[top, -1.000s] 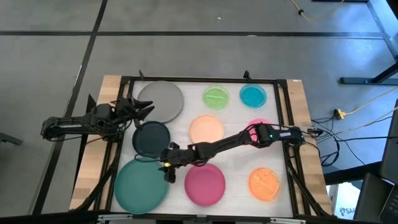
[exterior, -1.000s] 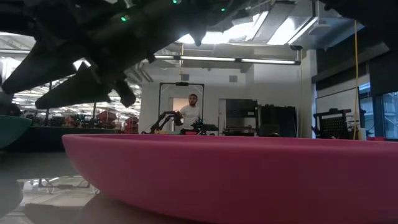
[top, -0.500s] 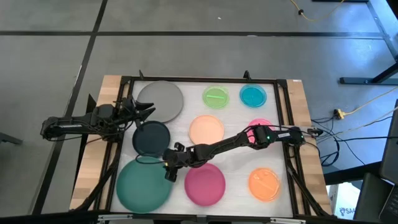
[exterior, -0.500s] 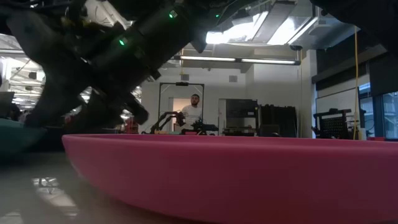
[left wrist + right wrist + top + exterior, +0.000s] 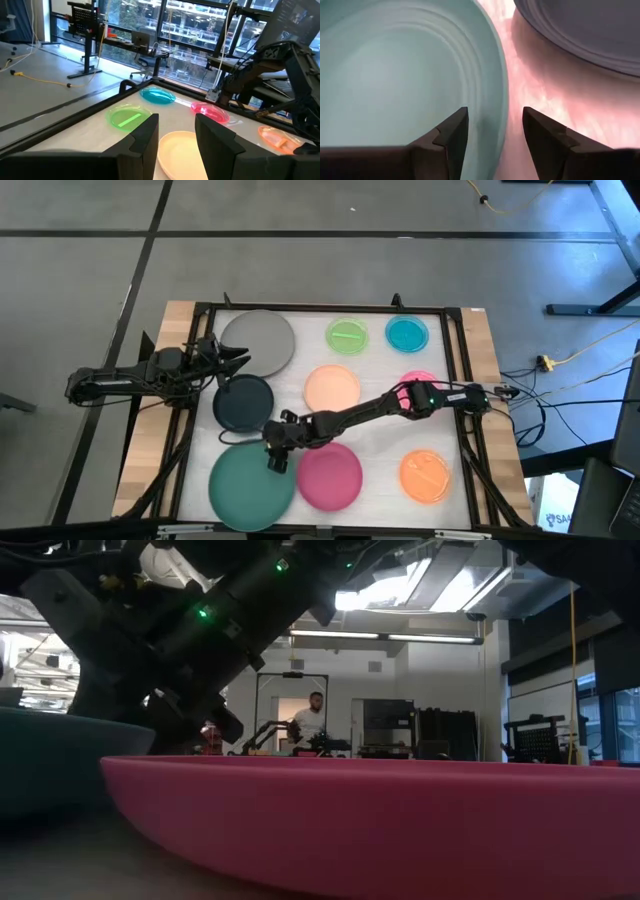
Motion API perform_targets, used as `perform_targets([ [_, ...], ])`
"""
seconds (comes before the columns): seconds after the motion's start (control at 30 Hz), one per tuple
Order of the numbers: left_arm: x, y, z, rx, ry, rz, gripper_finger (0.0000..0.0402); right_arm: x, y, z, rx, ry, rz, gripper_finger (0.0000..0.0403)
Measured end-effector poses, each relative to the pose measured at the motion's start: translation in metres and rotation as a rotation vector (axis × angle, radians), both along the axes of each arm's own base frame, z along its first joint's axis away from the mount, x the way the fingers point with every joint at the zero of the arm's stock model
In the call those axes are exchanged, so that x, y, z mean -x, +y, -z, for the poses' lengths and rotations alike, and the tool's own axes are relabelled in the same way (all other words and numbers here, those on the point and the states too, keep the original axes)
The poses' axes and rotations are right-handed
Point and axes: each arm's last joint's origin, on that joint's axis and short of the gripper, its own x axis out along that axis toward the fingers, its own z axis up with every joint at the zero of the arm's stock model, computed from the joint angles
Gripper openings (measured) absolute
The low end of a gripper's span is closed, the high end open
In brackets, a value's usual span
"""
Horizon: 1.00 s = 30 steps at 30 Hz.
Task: Stack plastic plates
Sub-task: Stack the green plate on the gray plate
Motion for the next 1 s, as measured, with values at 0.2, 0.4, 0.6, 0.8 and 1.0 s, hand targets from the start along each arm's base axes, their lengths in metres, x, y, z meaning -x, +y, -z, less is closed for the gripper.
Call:
perform_targets([
  [0.2, 0.0, 0.0, 0.0, 0.0, 0.0, 0.0, 0.0121, 0.0, -0.001, 0.0, 0.038, -0.007, -0.001, 0.011],
  [0.4, 0.0, 0.0, 0.0, 0.0, 0.0, 0.0, 0.0121, -0.002, -0.004, -0.001, 0.059, -0.018, 0.002, 0.0013],
  [0.6, 0.0, 0.0, 0.0, -0.001, 0.0, 0.0, 0.0121, -0.002, -0.007, -0.003, 0.075, -0.026, -0.014, 0.0017],
  [0.8, 0.0, 0.0, 0.0, 0.0, -0.001, 0.0, 0.0121, -0.004, -0.006, -0.025, 0.076, -0.11, -0.076, 0.0006],
  [1.0, 0.0, -0.001, -0.001, -0.001, -0.01, 0.026, 0.0121, 0.0, -0.008, -0.055, 0.113, -0.163, -0.108, 0.0002],
])
